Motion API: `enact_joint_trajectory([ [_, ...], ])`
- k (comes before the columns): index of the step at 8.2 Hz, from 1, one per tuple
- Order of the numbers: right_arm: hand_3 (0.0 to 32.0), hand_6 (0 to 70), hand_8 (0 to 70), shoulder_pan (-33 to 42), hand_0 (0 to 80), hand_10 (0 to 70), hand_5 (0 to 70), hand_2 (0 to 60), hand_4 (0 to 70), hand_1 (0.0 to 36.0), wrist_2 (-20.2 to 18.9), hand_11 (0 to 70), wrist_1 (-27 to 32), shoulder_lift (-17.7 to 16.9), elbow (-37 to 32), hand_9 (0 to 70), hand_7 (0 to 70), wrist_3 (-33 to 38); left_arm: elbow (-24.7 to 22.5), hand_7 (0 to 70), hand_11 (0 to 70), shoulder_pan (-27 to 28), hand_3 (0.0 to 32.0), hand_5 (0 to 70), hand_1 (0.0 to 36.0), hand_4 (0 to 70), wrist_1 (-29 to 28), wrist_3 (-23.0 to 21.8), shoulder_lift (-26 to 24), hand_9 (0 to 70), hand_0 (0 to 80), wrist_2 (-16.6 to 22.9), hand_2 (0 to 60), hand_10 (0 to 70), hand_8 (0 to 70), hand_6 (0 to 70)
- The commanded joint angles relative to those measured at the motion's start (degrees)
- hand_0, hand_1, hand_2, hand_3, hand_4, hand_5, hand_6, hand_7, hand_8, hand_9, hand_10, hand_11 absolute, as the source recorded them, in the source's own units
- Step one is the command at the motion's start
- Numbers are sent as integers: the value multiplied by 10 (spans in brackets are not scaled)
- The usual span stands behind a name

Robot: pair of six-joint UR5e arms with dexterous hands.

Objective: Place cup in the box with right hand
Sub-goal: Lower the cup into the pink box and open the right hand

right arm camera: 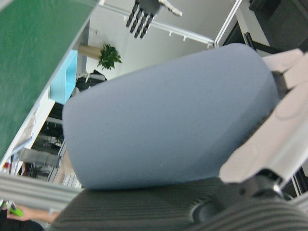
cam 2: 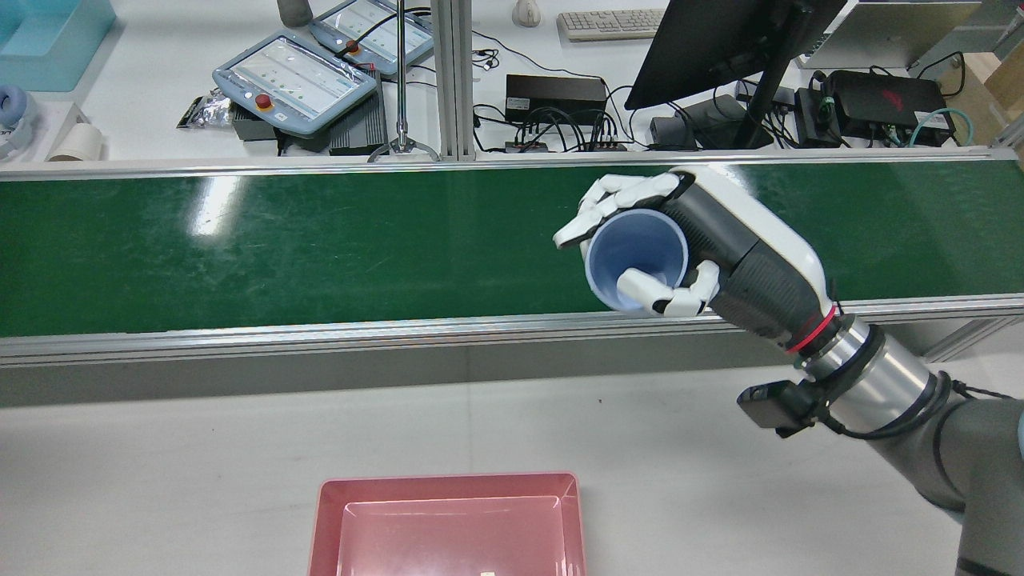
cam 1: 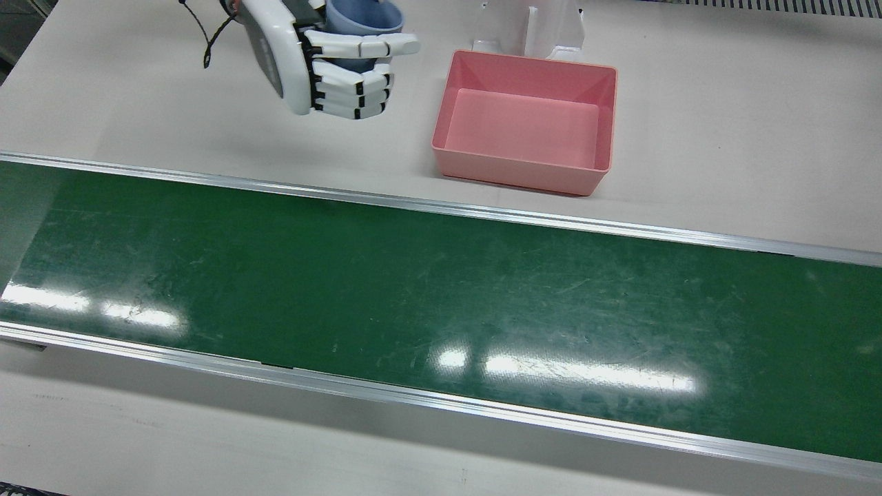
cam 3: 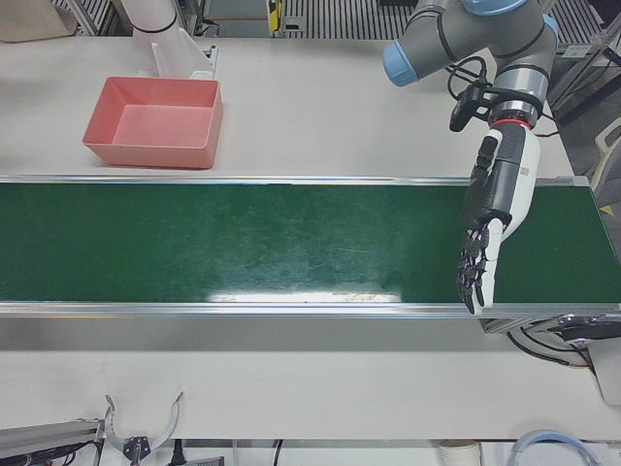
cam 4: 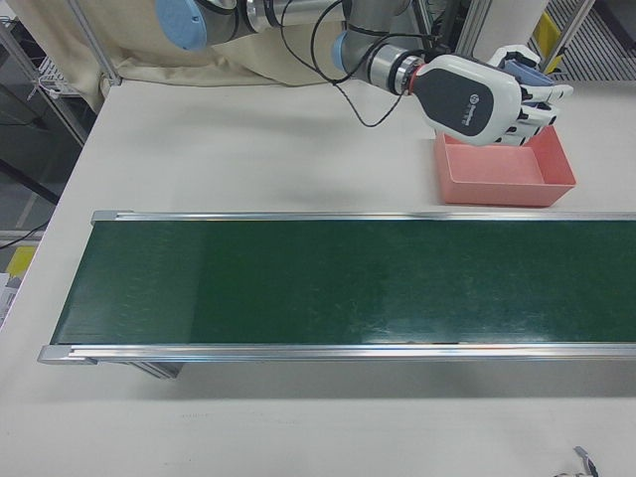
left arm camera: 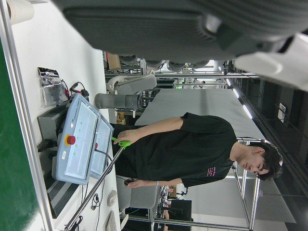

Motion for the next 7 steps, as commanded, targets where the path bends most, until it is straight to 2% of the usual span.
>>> enact_joint_trajectory([
  [1, 0, 397, 576, -199, 495, 399, 127, 349, 396, 154, 59, 564, 3, 12, 36, 700, 700, -118, 0, 0, 0, 0, 0, 0, 0, 0, 0, 0, 1, 0, 0, 0, 0, 0, 0, 0],
  [2, 0, 312, 464, -228, 498, 318, 108, 199, 343, 127, 60, 462, 4, 18, 35, 700, 700, -138, 0, 0, 0, 0, 0, 0, 0, 0, 0, 0, 0, 0, 0, 0, 0, 0, 0, 0],
  [3, 0, 175, 220, -234, 480, 185, 74, 194, 220, 136, 60, 280, 4, 14, 32, 413, 691, -138, 0, 0, 0, 0, 0, 0, 0, 0, 0, 0, 0, 0, 0, 0, 0, 0, 0, 0],
  [4, 0, 49, 11, -237, 462, 58, 40, 110, 128, 115, 59, 98, 4, 12, 29, 41, 146, -134, 1, 0, 0, 0, 0, 0, 0, 0, 0, 0, 0, 0, 0, 0, 0, 0, 0, 0],
  [5, 0, 25, 0, -246, 465, 22, 27, 4, 173, 72, 59, 45, 4, 14, 26, 0, 55, -139, 1, 0, 0, 0, 0, 0, 0, 0, 0, 0, 0, 0, 0, 0, 0, 0, 0, 0],
  [6, 0, 30, 0, -247, 433, 17, 23, 121, 145, 88, 59, 36, 4, 14, 25, 3, 87, -138, 1, 0, 0, 0, 0, 0, 0, 0, 0, 0, 0, 0, 0, 0, 0, 0, 0, 0],
  [7, 0, 36, 0, -248, 439, 23, 24, 95, 158, 78, 59, 44, 4, 14, 25, 8, 111, -138, 1, 0, 0, 0, 0, 0, 0, 0, -1, 0, 0, 0, 0, 1, 0, 0, 0, 0],
])
